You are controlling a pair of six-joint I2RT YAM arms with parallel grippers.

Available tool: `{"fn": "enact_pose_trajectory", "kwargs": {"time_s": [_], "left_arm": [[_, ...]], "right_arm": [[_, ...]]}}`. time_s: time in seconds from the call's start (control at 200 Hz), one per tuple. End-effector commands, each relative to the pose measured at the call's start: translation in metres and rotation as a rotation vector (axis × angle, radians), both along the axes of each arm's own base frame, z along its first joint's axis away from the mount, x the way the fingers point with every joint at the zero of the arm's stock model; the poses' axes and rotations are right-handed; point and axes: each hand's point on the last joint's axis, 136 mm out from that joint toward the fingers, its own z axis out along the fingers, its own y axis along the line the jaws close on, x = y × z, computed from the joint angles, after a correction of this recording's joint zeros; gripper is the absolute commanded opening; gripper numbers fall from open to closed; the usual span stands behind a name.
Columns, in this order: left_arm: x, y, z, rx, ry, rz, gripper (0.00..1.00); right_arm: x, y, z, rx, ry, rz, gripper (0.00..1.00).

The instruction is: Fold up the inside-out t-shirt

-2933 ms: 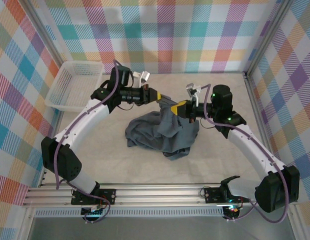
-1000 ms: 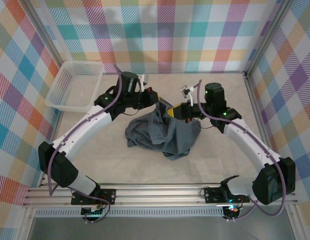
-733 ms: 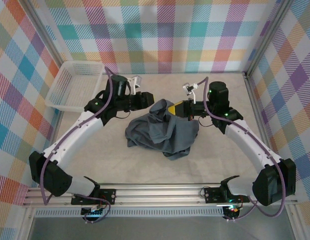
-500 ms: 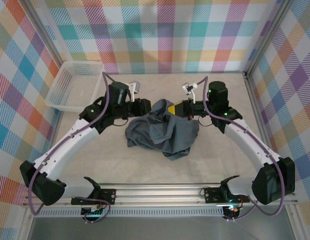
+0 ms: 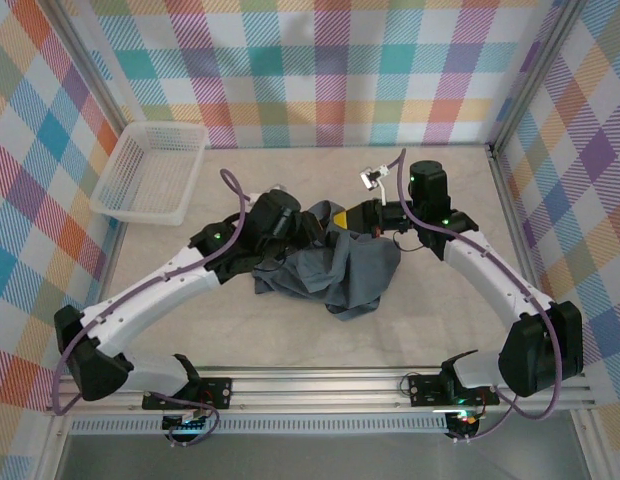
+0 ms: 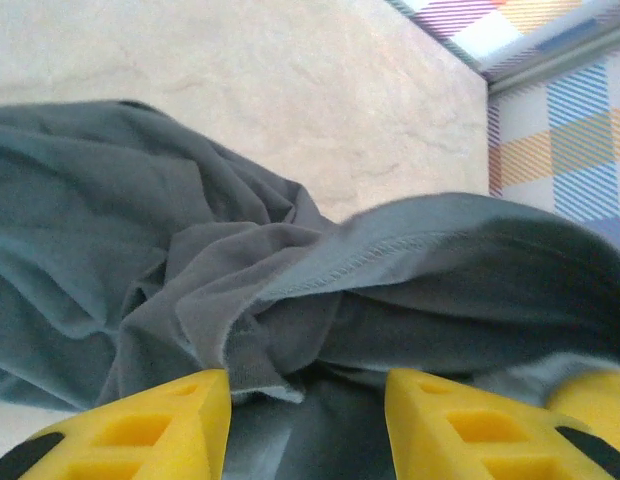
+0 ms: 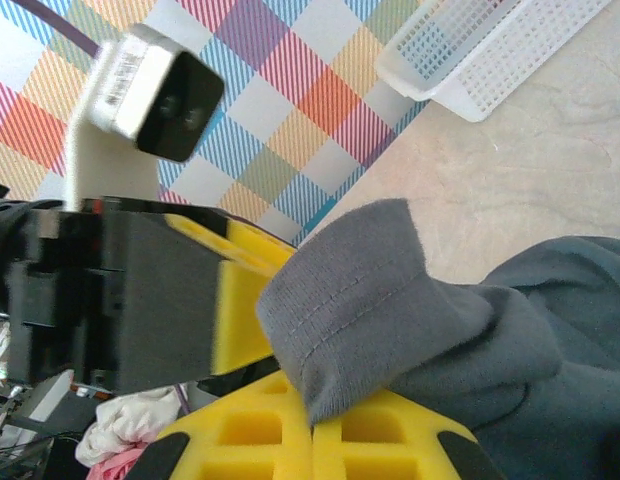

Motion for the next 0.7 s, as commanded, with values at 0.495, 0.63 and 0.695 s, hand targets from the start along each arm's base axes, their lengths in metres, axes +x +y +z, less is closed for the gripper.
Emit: {"fn": "enact_pose_trajectory", "kwargs": {"time_s": [0.495, 0.63, 0.695], "left_arm": [[0.03, 0.006, -0.014, -0.04, 0.049, 0.107, 0.28], [0.036, -0.002, -0.015, -0.05, 0.054, 0.018, 0.18], [0.038, -0.012, -0.007, -0.061, 0.055, -0.076, 0.12]], "right_arm": [[-0.011, -0.001, 0.022, 0.042, -0.059, 0.046, 0.0], [-0.005, -0.003, 0.02, 0.025, -0.038, 0.016, 0.0], [0.002, -0.006, 0.017, 0.012, -0.02, -0.014, 0.0]]}}
